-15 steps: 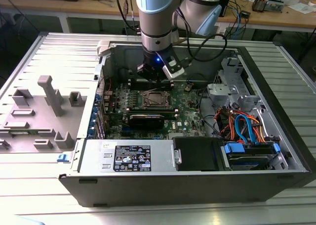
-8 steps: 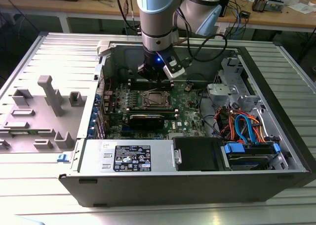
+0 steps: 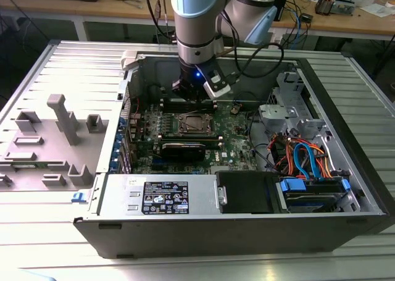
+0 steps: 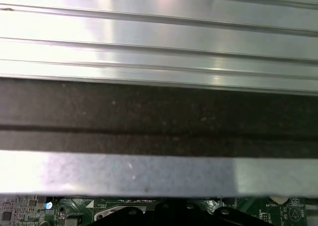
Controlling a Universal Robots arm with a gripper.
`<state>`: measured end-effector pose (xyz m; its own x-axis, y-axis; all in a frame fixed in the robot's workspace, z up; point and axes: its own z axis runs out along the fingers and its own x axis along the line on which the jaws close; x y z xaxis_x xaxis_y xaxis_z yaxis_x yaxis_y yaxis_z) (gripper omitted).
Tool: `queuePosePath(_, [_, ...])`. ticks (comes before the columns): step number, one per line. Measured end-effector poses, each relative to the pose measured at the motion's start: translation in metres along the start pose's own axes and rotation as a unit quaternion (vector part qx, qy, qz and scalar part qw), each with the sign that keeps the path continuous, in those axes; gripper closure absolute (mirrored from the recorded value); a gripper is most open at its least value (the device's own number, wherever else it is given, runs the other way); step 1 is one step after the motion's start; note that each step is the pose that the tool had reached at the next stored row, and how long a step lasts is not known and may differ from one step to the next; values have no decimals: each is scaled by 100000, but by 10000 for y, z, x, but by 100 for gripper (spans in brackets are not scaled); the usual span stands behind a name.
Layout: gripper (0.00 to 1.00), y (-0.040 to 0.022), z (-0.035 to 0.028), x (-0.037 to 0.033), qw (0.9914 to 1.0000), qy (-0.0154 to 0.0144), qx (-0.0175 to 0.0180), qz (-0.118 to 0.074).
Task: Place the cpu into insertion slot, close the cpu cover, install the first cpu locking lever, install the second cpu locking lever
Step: 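Install the first cpu locking lever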
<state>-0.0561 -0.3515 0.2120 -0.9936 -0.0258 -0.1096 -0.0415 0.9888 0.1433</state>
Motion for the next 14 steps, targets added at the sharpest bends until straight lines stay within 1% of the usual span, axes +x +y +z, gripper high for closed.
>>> queuePosePath(4, [89, -4, 26, 3, 99999, -48, 45, 346])
queuePosePath(10, [89, -2, 38, 10, 99998, -76, 72, 545])
queuePosePath(14, [89, -3, 47, 18, 99994, -146, 217, 1018])
